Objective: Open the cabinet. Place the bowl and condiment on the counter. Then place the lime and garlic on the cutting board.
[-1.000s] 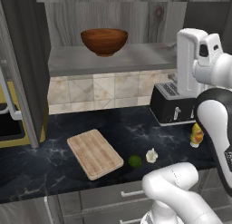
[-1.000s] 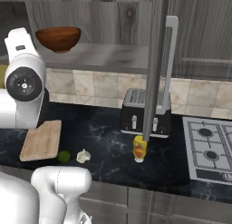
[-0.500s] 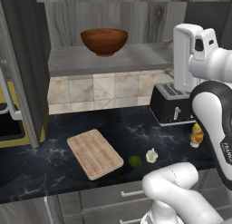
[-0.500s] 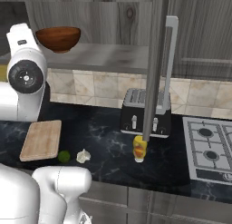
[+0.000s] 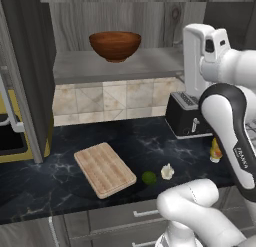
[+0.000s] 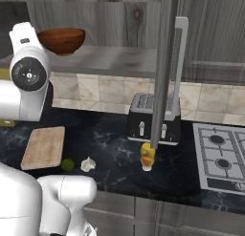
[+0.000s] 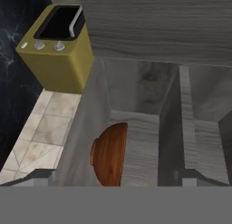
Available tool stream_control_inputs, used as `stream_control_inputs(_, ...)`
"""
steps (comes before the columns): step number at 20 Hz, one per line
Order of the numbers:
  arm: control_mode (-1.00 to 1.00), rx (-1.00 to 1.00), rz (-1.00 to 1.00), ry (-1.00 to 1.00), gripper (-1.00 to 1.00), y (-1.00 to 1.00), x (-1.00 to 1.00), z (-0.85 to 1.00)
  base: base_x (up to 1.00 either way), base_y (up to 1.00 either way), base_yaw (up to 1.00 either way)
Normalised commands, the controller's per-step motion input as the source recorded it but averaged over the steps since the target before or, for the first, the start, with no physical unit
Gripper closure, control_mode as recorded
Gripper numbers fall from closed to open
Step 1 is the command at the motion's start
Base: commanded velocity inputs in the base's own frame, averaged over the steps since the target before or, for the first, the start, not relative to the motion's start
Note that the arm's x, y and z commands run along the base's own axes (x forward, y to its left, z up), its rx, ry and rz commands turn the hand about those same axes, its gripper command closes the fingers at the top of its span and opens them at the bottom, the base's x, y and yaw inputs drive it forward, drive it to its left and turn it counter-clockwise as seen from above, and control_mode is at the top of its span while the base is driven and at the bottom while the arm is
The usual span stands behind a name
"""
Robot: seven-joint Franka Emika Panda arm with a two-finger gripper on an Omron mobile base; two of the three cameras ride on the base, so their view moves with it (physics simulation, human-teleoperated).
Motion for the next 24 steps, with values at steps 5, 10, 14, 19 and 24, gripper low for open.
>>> stream_control_inputs(5,-1.0,0.0,0.0,0.0,-1.0,0.05,0.24,0.0,0.0,0.0,0.0)
stream_control_inputs(10,-1.0,0.0,0.0,0.04,-1.0,0.01,0.19,0.0,0.0,0.0,0.0)
stream_control_inputs(14,-1.0,0.0,0.0,0.05,-1.0,0.01,0.21,0.0,0.0,0.0,0.0)
stream_control_inputs(19,-1.0,0.0,0.0,0.0,-1.0,0.04,0.25,0.0,0.0,0.0,0.0)
stream_control_inputs(24,-1.0,0.0,0.0,0.0,-1.0,0.08,0.23,0.0,0.0,0.0,0.0)
